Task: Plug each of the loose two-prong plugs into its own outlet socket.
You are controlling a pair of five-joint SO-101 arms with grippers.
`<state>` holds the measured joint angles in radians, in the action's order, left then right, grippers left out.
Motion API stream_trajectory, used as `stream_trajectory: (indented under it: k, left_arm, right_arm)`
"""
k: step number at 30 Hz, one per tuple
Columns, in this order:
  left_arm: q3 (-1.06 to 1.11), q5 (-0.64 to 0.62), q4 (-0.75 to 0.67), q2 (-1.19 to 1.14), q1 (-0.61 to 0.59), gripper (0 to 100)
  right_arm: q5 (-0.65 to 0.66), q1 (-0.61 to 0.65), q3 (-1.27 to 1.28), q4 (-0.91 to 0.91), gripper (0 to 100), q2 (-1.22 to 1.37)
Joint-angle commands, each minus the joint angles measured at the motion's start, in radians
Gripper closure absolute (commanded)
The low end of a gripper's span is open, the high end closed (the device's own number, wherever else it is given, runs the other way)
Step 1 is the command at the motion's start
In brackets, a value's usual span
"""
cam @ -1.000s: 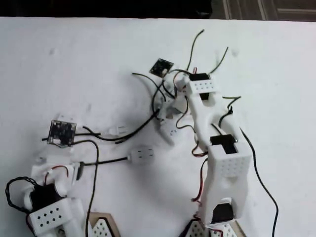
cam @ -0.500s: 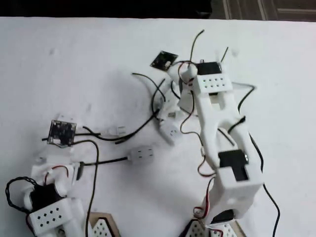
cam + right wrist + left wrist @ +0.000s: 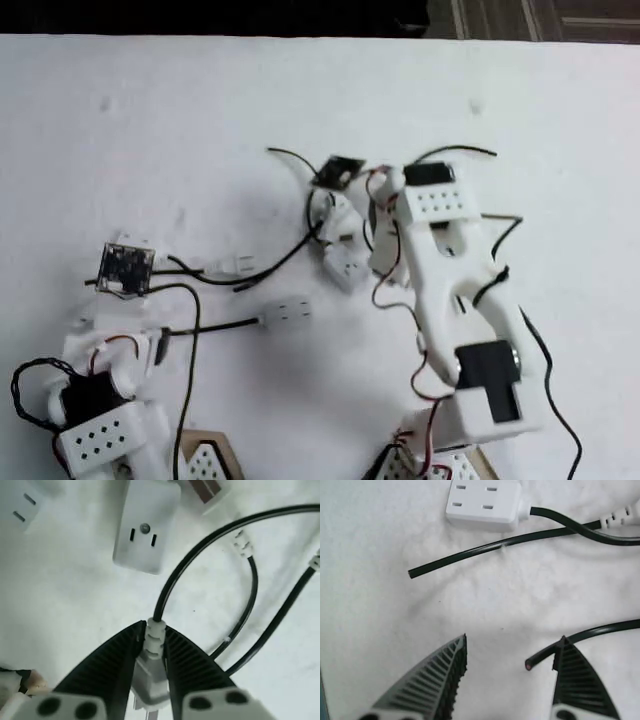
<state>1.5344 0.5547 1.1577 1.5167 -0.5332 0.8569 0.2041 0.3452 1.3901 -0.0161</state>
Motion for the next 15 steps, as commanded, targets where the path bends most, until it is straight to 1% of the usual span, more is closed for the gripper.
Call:
stream_trajectory:
  k: [1,6,11,13,15]
  left_arm:
    - [-0.005,-0.011,-0.018,0.008,-0.001,72]
    - [-0.005,-0.011,-0.018,0.008,-0.001,72]
    - [-0.005,-0.009,-0.018,0.008,-0.001,72]
    - [-0.005,-0.009,-0.018,0.008,-0.001,72]
    - [-0.005,-0.009,-0.018,0.008,-0.001,72]
  right_arm:
    - [-0.002,-0.015,0.121,-0.117,98.1,-0.107]
    - [-0.009,-0.015,0.256,-0.251,98.1,-0.165]
    - [-0.140,-0.015,0.322,-0.361,98.1,-0.166]
    - [-0.178,-0.015,0.325,-0.375,98.0,-0.166]
    - [-0.209,-0.008,0.325,-0.375,95.4,-0.166]
